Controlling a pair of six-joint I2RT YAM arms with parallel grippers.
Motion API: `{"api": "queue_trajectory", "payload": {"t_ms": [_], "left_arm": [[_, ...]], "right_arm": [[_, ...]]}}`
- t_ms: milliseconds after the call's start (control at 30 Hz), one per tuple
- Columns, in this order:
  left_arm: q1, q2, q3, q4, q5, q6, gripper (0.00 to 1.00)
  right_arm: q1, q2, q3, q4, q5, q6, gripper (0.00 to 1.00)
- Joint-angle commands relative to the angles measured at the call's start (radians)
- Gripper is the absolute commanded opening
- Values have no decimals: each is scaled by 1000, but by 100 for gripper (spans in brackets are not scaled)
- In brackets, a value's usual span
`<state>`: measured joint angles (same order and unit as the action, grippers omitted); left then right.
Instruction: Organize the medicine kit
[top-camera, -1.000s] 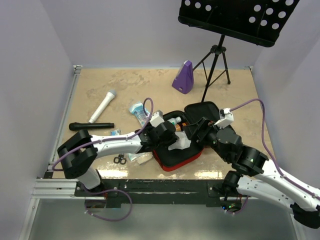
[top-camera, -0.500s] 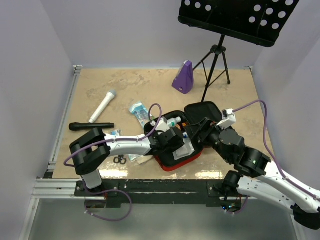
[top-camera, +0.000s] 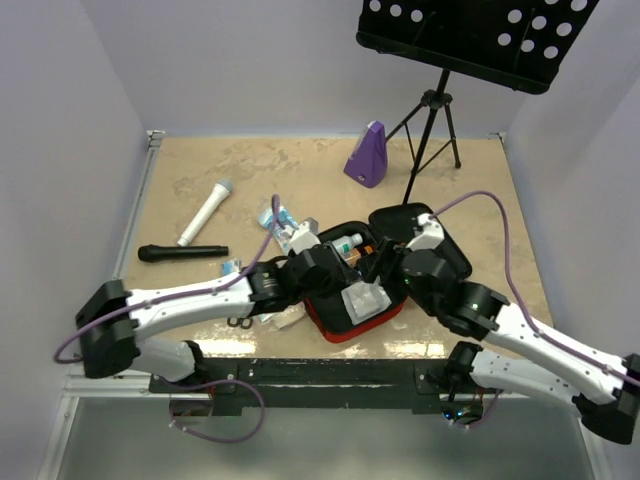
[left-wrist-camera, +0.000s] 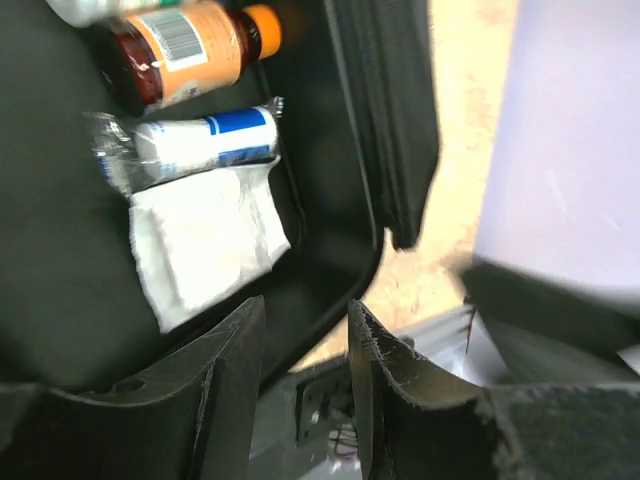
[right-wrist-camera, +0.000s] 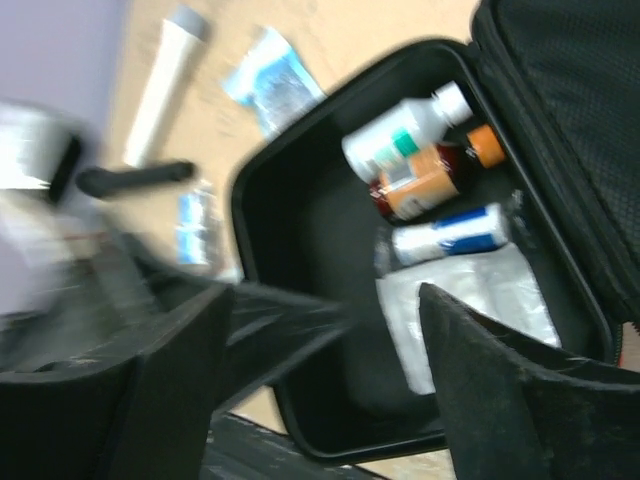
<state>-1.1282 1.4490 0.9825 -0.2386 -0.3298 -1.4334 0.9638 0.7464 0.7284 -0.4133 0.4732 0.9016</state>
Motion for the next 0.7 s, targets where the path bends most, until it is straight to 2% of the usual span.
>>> {"api": "queue_trajectory", "payload": {"t_ms": [0,100,367,500,667], "left_arm": [[-2,-217,-90,-95,-75,111,42],[1,-340,-149,-128,-162,163,40],[15,-555,-275,-183,-284,162,39],[16,-593,-320,-185,-290,143,39],[16,-616,-384,-133,-272,136,38]], "right_arm": [[3,141,32,19,-54,-78,65],[3,275,66,36,-96,-136,53],[3,592,209,21,-120,-285,33],[3,657,249,24,-160,-325,0],[16,737,264,2,-182,-342,0]]}}
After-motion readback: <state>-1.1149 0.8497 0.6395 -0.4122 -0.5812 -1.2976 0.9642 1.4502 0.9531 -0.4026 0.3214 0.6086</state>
